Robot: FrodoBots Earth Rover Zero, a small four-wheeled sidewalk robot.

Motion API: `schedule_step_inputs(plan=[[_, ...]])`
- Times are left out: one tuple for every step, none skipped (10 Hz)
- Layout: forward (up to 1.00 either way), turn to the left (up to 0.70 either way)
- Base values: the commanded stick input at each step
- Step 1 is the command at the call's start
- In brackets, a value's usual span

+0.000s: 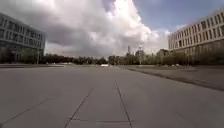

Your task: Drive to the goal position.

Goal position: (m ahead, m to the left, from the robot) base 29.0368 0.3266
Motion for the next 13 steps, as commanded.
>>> schedule_step_inputs(plan=[[0.7, 0.0], [0.7, 0.0], [0.7, 0.0], [0.7, 0.0], [0.7, 0.0], [0.7, 0.0], [0.7, 0.0], [0.7, 0.0], [0.7, 0.0], [0.7, 0.0], [0.7, 0.0], [0.7, 0.0], [0.7, 0.0]])
